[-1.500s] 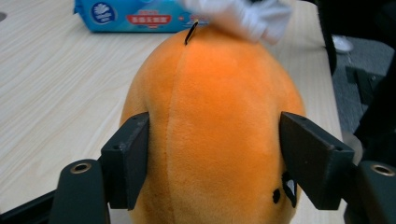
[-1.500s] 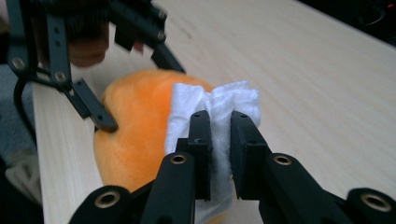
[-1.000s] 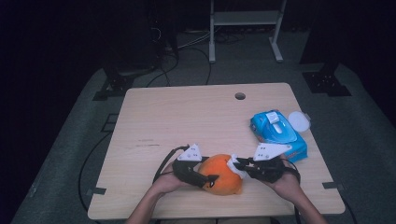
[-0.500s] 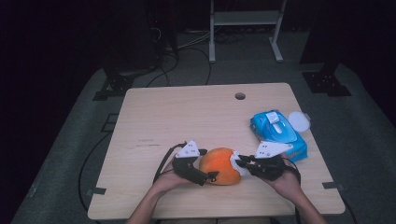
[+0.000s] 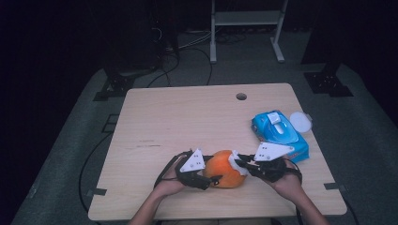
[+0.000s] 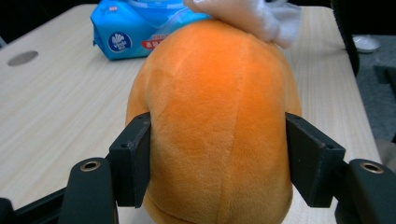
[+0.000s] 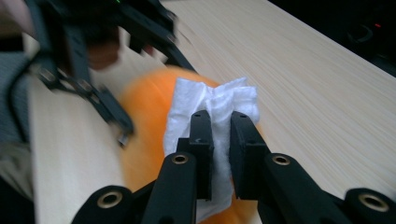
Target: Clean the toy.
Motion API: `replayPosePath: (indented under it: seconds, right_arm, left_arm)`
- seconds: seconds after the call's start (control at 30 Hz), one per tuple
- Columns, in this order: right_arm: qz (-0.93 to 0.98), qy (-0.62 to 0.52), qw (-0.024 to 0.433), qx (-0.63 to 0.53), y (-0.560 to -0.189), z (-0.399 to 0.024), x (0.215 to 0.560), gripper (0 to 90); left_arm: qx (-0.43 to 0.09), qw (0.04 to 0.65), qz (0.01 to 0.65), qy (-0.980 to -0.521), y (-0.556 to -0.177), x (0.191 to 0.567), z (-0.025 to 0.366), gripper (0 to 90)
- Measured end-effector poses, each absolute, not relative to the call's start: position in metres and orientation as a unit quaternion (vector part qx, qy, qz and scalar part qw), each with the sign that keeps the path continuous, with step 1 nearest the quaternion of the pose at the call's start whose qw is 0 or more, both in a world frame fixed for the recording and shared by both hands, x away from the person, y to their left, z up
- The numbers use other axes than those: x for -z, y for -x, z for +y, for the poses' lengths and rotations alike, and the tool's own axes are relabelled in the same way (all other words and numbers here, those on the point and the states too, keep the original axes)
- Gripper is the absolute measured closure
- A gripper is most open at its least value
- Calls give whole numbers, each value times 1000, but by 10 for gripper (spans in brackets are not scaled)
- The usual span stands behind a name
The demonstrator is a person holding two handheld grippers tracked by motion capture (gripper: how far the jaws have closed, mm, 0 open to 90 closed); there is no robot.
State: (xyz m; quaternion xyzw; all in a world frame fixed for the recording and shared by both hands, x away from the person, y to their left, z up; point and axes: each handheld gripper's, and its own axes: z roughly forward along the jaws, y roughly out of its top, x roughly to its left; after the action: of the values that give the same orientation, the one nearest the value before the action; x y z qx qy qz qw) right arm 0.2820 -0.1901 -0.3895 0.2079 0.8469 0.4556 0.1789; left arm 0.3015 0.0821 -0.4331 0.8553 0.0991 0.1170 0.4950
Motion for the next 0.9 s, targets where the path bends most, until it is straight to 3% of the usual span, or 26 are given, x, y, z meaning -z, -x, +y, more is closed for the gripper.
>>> replayPosePath:
  seconds: [0.17,0.43,0.63,0.77,0.9]
  right_arm:
    - [845,-223,170,-456,-284,-201,392,797]
    - [851,-186,177,-458,-275,-173,382,797]
    - [856,-191,169,-449,-276,-181,389,798]
    - [855,-201,169,-446,-278,-187,388,798]
    - [848,-208,175,-454,-278,-186,384,797]
  left_arm:
    - [-125,492,96,-856,-300,432,79,325]
    - [-146,472,60,-867,-292,428,74,309]
    - [-94,483,127,-861,-305,430,75,114]
    - [-71,499,144,-852,-308,432,78,165]
    - [-108,498,133,-850,-298,424,71,303]
